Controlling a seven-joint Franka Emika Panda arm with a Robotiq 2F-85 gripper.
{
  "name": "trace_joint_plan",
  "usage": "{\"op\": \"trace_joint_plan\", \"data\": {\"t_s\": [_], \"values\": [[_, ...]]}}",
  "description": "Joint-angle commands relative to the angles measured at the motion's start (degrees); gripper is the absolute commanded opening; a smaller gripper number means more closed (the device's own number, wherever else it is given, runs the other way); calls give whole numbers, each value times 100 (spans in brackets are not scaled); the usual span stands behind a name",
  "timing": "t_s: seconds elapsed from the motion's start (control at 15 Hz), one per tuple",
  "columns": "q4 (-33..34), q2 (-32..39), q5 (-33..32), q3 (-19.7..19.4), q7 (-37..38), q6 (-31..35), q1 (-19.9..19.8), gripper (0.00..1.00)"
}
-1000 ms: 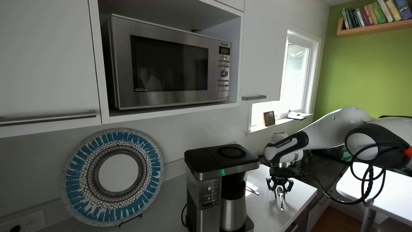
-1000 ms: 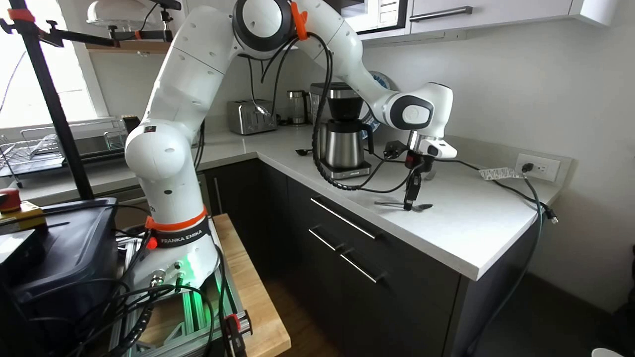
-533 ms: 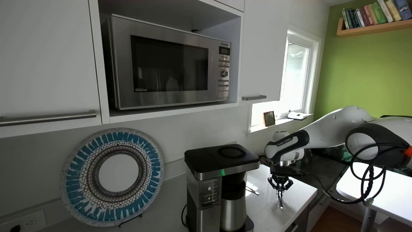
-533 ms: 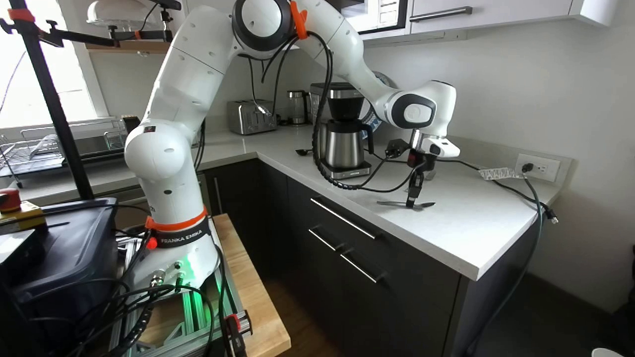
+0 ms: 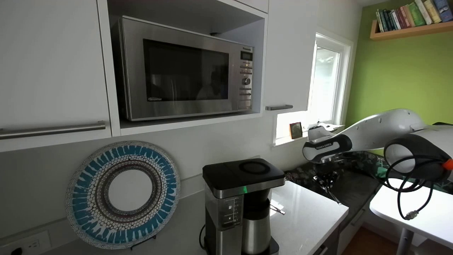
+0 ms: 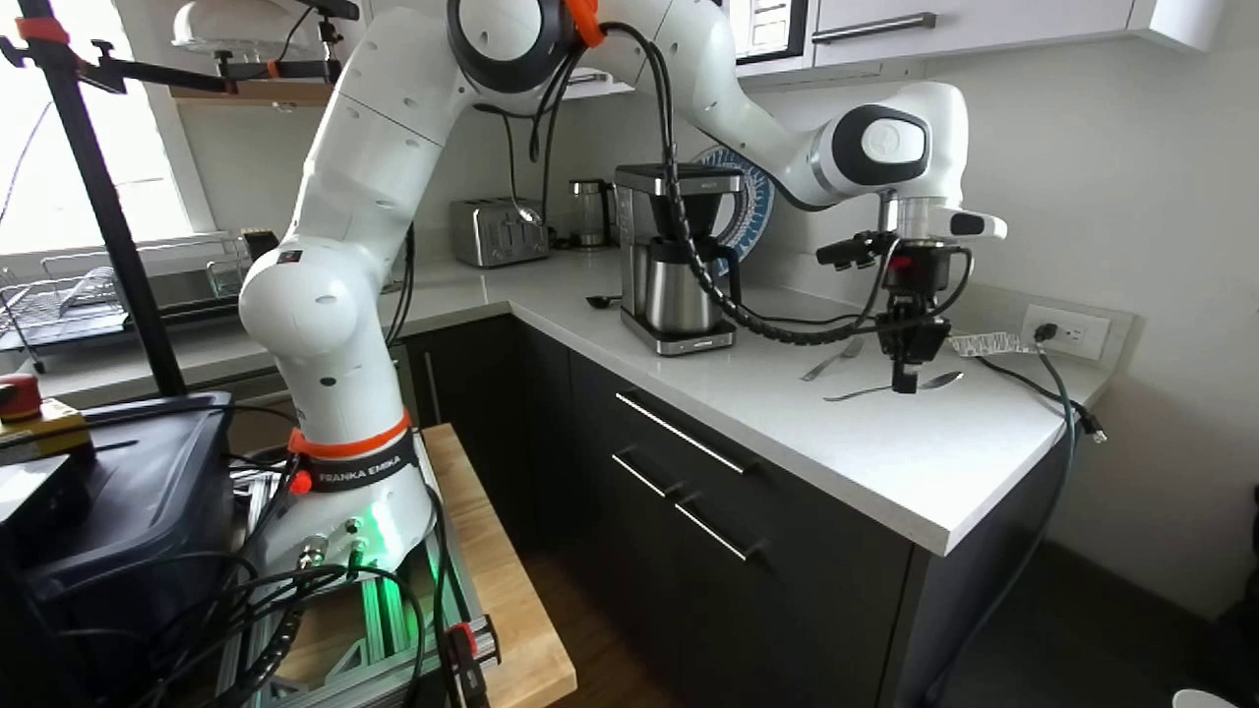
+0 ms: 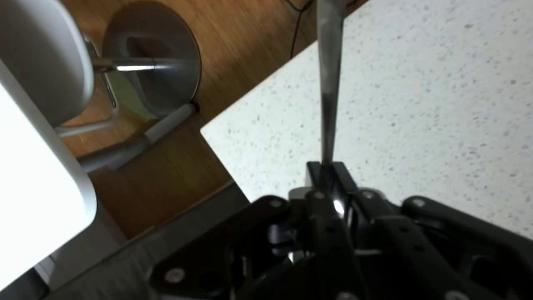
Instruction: Move the silver fork to the left then move the silver spoon to the right
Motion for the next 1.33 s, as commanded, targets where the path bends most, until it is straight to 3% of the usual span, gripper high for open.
{"op": "trace_joint_plan", "data": {"t_s": [0.0,0.07,0.47,0.53,1.27], "values": [[980,723,-83,306,-909,277,-241,2],[457,247,-56,201,-514,92,-156,8],[930,691,-53,289,-801,235,-193,8],[1169,841,-74,296,-941,155,-237,2],[3676,2672,180,899,-3347,174,-914,2]]}}
